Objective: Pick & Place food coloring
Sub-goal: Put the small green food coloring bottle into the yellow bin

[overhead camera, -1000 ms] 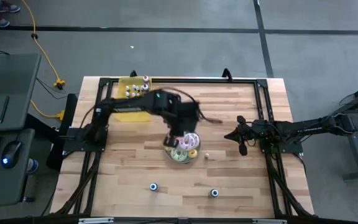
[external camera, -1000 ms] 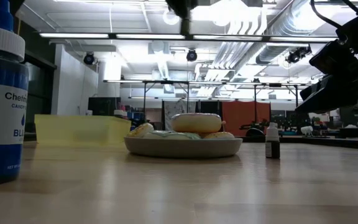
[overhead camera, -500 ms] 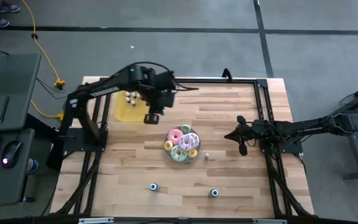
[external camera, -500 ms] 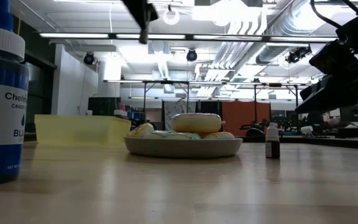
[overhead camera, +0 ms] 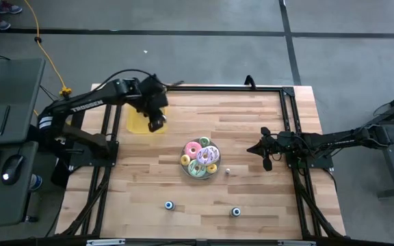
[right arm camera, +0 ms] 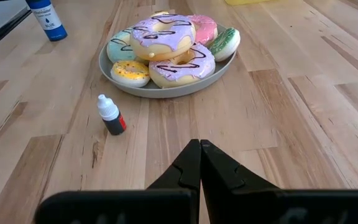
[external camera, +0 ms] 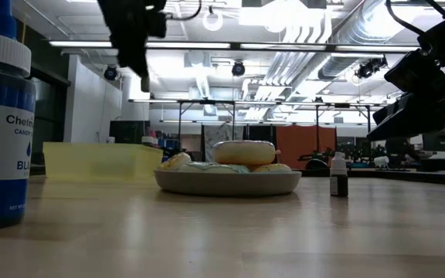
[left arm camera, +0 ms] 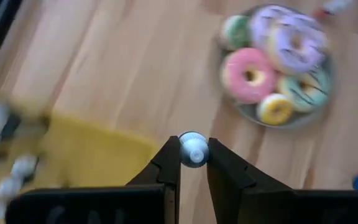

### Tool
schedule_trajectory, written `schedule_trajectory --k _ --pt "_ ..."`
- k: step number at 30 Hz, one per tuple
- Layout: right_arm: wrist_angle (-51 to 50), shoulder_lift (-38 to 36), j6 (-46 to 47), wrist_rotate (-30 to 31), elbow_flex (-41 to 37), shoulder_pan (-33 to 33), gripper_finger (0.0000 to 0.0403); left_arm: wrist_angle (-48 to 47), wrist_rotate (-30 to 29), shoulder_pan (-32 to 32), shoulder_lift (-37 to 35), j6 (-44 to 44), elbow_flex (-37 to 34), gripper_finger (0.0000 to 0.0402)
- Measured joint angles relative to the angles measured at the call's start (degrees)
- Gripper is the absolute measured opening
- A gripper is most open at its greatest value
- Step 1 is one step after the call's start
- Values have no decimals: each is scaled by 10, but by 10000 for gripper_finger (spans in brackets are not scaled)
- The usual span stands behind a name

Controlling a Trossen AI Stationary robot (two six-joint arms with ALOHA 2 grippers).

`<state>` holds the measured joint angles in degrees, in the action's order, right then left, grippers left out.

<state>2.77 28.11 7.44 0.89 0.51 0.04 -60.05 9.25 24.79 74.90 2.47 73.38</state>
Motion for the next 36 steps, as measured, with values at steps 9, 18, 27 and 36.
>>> schedule_trajectory --k 9,18,27,36 --pt "0 0 0 0 0 0 0 -64 -89 101 4 -106 -13 43" --pt "0 0 0 0 0 0 0 20 -114 140 6 -89 -110 43" --pt "0 0 0 0 0 0 0 158 -162 138 6 -70 -217 43" --pt "0 0 0 0 0 0 0 248 -174 139 23 -71 -269 43"
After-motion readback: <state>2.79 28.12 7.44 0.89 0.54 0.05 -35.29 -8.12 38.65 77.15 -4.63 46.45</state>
